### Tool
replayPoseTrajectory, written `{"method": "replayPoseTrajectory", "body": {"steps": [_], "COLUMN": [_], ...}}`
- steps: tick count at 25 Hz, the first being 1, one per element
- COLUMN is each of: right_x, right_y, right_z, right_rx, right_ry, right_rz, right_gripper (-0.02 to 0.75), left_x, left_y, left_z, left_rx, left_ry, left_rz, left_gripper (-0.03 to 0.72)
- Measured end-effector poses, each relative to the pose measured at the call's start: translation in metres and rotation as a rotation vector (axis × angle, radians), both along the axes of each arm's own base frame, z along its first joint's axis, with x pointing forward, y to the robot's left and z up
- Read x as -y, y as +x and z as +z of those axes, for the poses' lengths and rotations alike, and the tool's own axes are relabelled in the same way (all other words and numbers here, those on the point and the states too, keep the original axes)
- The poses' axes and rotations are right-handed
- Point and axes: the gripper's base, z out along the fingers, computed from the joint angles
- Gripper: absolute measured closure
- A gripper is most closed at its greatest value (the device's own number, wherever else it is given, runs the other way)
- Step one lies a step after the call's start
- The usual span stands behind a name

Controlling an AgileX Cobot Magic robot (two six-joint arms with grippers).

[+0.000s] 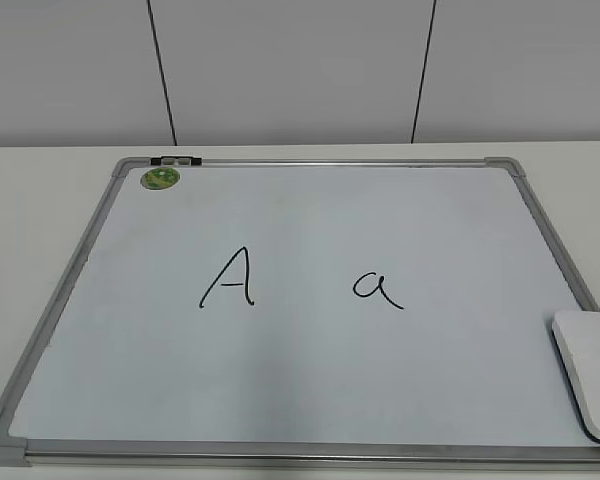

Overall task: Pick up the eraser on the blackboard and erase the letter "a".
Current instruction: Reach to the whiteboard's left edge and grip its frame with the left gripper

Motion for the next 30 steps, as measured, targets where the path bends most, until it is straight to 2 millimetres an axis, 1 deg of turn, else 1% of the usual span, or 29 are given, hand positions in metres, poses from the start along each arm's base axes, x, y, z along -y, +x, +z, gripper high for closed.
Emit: {"method": "replayPoseTrajectory", "body": {"steps": [2,9,12,17,21,25,27,30], "right_x": [0.000,0.000,0.000,0.000,0.000,0.000,0.000,0.000], "right_y": [0.000,0.000,0.000,0.000,0.000,0.000,0.000,0.000], "right_z": [0.000,0.000,0.000,0.000,0.000,0.000,0.000,0.000], "right_rx": [0.000,0.000,0.000,0.000,0.000,0.000,0.000,0.000], "right_ry": [0.000,0.000,0.000,0.000,0.000,0.000,0.000,0.000], "right_rz": [0.000,0.000,0.000,0.000,0.000,0.000,0.000,0.000], "right_gripper": [0.183,0.183,0.183,0.183,0.183,0.183,0.183,0.183], "left_x": [0.001,0.006,0.010,0.019,0.029,0.035,0.037,0.039], "left_y": [0.014,0.071,0.102,0.154,0.201,0.244,0.262,0.282], "left_z": [0.005,0.017,0.021,0.030,0.032,0.025,0.015,-0.001], "left_rx": [-0.044,-0.228,-0.326,-0.438,-0.515,-0.613,-0.670,-0.742], "left_ry": [-0.009,-0.034,-0.049,-0.044,-0.044,-0.055,-0.053,-0.050], "left_rz": [-0.008,-0.030,-0.052,-0.086,-0.109,-0.109,-0.107,-0.103], "left_gripper": [0.445,0.446,0.446,0.446,0.445,0.445,0.445,0.445]}}
